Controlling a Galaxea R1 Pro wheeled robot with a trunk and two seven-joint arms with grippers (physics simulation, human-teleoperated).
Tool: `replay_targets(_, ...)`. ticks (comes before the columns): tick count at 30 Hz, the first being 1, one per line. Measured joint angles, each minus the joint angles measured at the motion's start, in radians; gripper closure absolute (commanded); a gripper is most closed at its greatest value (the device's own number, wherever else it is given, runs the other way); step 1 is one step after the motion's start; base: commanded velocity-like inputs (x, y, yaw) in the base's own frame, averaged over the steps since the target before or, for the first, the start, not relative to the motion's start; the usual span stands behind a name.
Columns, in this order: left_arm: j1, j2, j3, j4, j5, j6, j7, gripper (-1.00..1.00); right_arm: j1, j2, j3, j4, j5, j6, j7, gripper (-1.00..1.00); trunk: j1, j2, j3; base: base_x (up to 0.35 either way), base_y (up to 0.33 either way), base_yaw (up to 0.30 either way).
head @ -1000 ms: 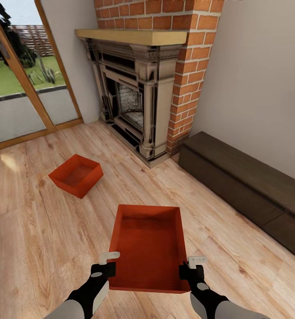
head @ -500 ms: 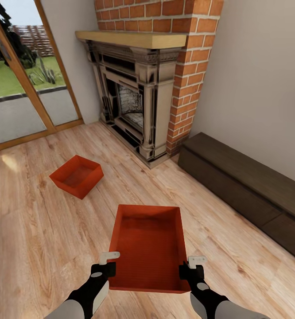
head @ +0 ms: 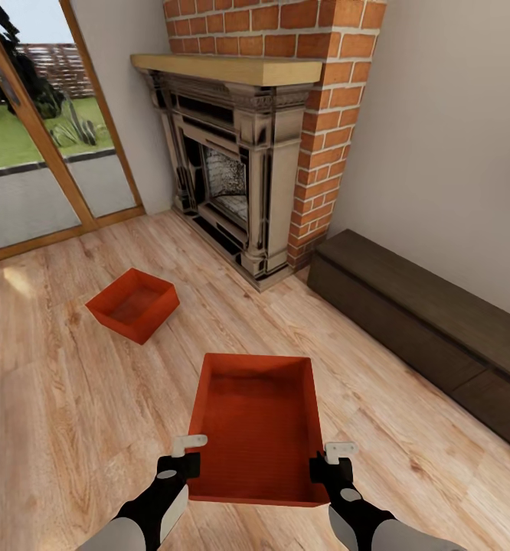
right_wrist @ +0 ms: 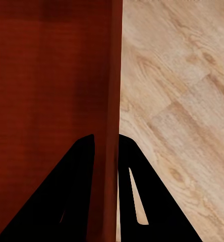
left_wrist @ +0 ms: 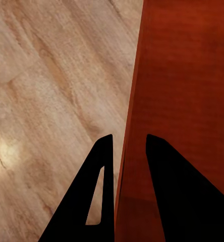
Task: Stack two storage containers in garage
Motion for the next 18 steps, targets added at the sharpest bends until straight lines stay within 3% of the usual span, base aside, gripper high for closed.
replay_targets(18,0.0,0.001,0.0,-0.001,0.001,0.0,-0.002,1.0,0.0,0.002,-0.003,0.0,0.005,0.0,-0.004,1.0,0.0,0.0,0.024,0.0,0.0,0.061)
